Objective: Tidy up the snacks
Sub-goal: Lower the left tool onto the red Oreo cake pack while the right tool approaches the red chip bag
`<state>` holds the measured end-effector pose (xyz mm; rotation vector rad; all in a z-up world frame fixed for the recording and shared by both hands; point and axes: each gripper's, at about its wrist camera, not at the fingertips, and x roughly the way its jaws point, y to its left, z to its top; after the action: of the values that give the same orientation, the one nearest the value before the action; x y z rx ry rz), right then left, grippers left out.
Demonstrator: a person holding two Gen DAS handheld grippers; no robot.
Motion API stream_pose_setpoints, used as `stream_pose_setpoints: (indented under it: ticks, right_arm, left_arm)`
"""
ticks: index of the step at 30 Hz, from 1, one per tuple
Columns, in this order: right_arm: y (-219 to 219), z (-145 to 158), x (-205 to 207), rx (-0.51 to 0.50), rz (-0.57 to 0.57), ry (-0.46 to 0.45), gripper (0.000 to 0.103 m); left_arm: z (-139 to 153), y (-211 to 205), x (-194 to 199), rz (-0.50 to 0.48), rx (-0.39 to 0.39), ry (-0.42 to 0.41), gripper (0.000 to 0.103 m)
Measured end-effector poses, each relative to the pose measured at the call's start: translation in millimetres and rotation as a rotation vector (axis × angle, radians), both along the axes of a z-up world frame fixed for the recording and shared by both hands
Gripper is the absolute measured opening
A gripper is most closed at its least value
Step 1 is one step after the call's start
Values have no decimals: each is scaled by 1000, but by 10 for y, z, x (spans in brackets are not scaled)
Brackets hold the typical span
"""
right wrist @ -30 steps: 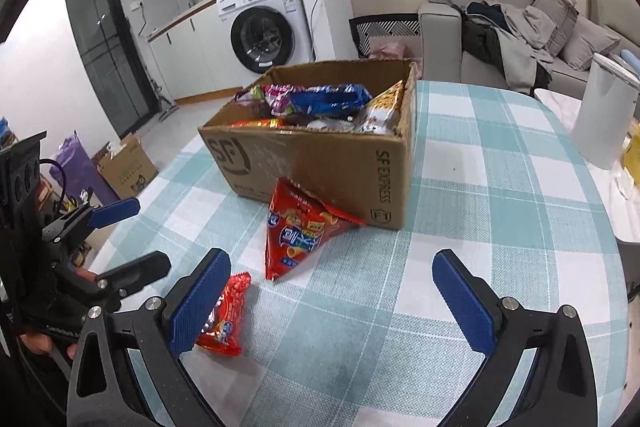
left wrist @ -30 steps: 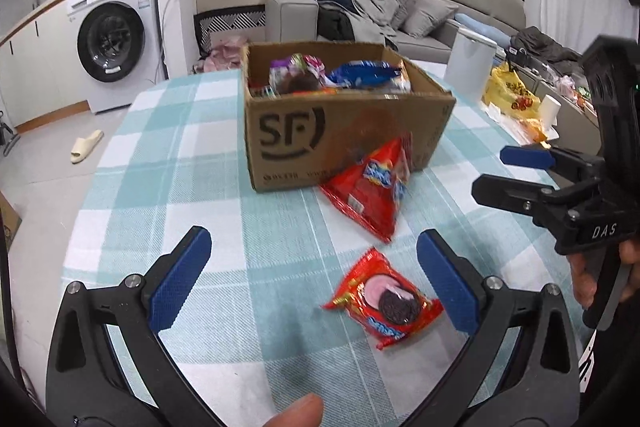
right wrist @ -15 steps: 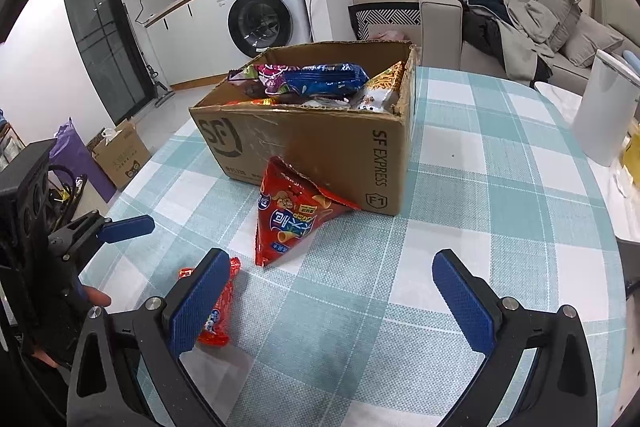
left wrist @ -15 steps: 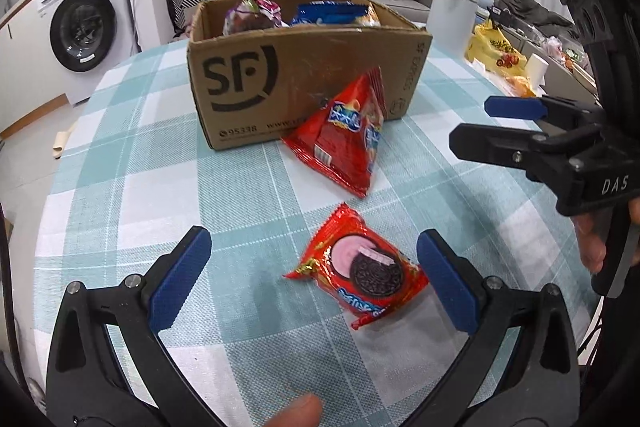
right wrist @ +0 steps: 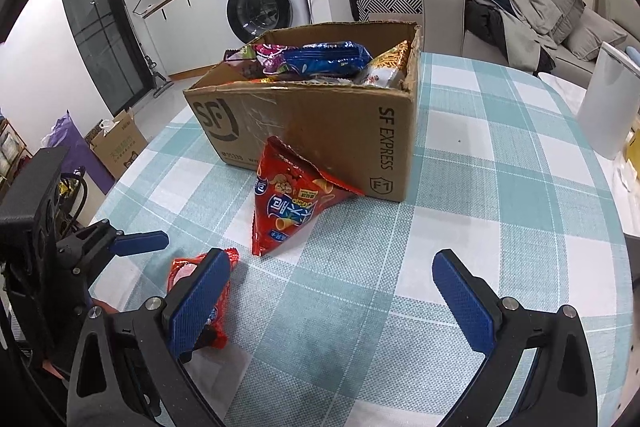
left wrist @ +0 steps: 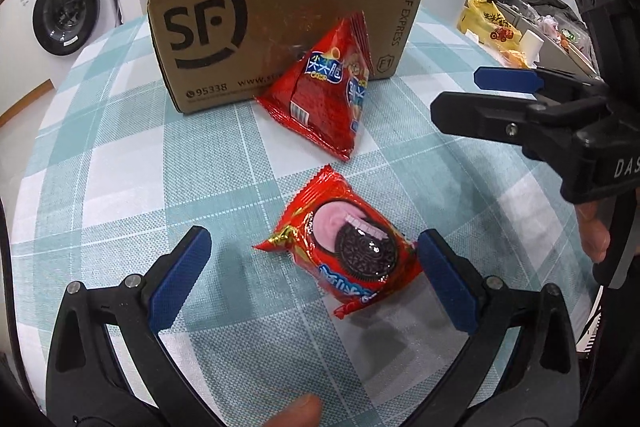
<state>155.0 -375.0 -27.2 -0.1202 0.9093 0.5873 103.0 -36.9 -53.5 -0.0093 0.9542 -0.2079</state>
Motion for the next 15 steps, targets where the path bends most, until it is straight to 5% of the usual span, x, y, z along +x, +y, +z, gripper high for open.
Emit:
stream_pose_setpoints:
  ticks: [9,12,15]
  right_arm:
    - [5,-17,12,-3,-2,5,103]
    - [13,-34,14,-8,-2,10,103]
    - [19,-42,12,-10,-1,12,103]
  left_arm:
    - [-62,58,18,19,-72,39,101]
    - [-85,39,23,10,-69,39,94]
    - [-55,9,13,-23,-90,34,75]
